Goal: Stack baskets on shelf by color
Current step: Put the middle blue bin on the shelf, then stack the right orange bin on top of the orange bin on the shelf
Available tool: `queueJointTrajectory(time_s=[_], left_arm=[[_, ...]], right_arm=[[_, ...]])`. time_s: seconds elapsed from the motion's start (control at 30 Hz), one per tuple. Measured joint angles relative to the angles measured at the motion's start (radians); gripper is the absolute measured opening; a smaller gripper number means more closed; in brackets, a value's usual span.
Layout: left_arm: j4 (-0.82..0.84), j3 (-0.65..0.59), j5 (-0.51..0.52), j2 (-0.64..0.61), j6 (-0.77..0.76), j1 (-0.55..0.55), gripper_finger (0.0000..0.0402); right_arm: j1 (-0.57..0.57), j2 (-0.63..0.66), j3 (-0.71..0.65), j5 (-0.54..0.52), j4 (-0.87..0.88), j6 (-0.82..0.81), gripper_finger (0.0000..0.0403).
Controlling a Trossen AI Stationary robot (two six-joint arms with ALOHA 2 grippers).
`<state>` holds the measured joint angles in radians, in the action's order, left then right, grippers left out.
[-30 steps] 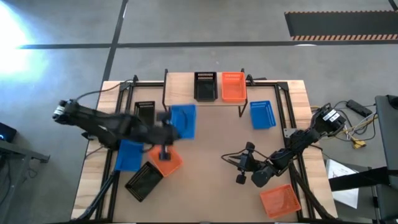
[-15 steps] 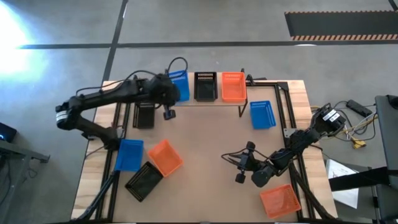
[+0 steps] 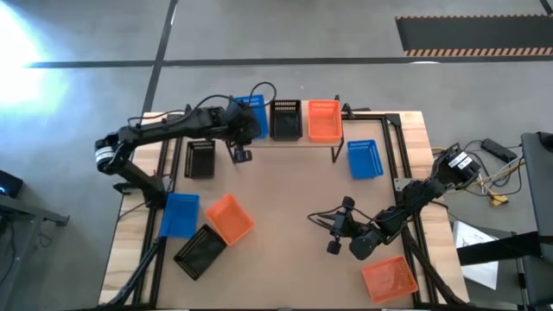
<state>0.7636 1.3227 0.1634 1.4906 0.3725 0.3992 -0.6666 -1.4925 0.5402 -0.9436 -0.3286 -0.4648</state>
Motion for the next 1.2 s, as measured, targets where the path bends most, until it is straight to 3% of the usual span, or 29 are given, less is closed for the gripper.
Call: queueJointTrajectory(time_s=[0.37, 0.7, 0.9, 1.2], left_arm=[[0.006, 0.001, 0.004, -0.001, 0.037, 0.000, 0.0004], [0.015, 0.006, 0.037, -0.001, 0.054, 0.000, 0.0092], [0.039, 0.032, 0.055, -0.010, 0.055, 0.000, 0.0123], [0.148, 0.058, 0.057, -0.119, 0.001, -0.021, 0.0131]], right_arm=[[0.000, 0.000, 0.000, 0.000, -0.002, -0.010, 0.0047], [0.000, 0.000, 0.000, 0.000, -0.004, -0.009, 0.0047], [0.000, 0.001, 0.000, 0.004, -0.004, -0.007, 0.0047], [0.002, 0.012, 0.001, 0.200, -0.045, -0.007, 0.0047]])
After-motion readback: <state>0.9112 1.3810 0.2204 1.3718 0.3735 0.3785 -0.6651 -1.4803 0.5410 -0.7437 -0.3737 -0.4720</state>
